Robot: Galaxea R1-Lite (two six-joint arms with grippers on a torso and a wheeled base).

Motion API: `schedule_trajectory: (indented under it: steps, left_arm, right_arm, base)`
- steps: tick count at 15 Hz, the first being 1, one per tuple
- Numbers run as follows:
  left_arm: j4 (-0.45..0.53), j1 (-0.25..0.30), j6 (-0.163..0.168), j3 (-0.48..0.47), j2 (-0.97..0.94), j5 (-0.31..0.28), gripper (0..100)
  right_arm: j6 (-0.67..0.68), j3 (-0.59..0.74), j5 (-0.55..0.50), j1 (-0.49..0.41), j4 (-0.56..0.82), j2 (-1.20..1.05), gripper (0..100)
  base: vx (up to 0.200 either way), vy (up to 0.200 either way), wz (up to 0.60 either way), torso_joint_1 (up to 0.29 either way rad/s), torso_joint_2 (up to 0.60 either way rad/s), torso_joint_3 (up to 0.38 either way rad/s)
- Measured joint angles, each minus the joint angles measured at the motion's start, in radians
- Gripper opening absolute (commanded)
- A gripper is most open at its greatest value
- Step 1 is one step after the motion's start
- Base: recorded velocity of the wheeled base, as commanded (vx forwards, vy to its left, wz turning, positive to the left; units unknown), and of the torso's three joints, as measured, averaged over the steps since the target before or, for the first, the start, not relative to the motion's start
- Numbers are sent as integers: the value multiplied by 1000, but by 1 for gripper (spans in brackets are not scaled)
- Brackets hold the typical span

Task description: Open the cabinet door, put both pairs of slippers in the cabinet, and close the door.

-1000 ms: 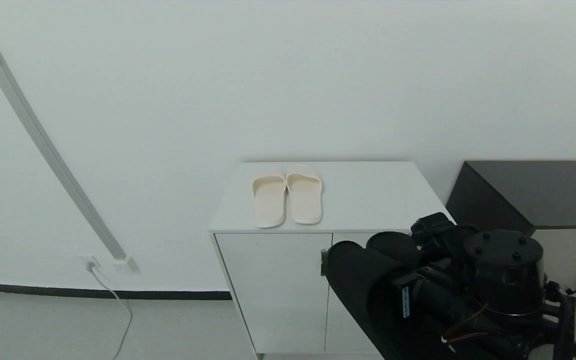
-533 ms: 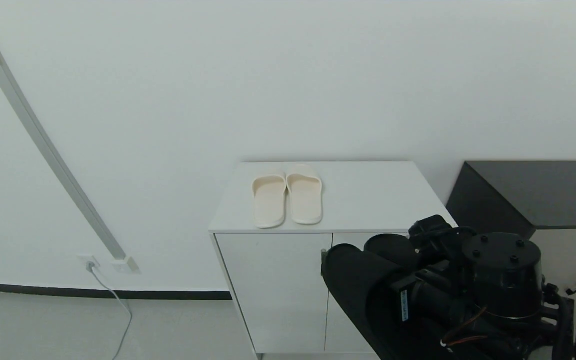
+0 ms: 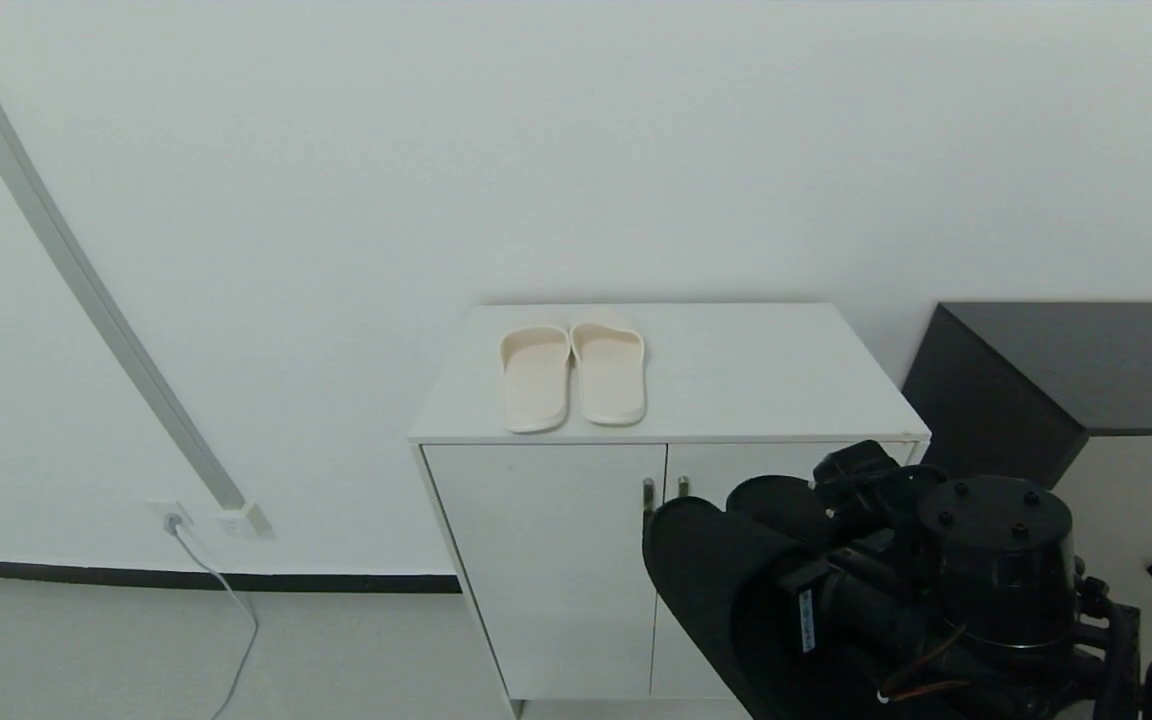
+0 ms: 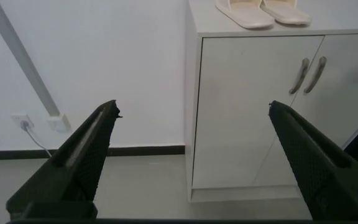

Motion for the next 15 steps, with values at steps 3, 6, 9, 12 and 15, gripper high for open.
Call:
schedule_trajectory:
  steps: [3, 6, 9, 12, 15]
  left_arm:
    - [0, 0, 1, 0, 0, 0, 100]
    - [0, 0, 1, 0, 0, 0, 100]
    - [0, 0, 1, 0, 0, 0, 100]
    - [0, 0, 5, 0, 0, -2, 100]
    - [0, 0, 9, 0, 0, -3, 100]
  right_arm:
    - [0, 7, 6, 1, -2, 2, 0]
    - [1, 17, 9, 2, -17, 4, 0]
    - [0, 25, 8, 2, -35, 13, 0]
    - [0, 31, 8, 2, -38, 17, 0]
    - [0, 34, 7, 2, -38, 19, 0]
  base:
    - [0, 0, 0, -178, 399, 219]
    - [0, 0, 0, -220, 515, 289]
    - [0, 0, 0, -229, 549, 313]
    - [0, 0, 0, -220, 535, 317]
    - [0, 0, 0, -203, 525, 313]
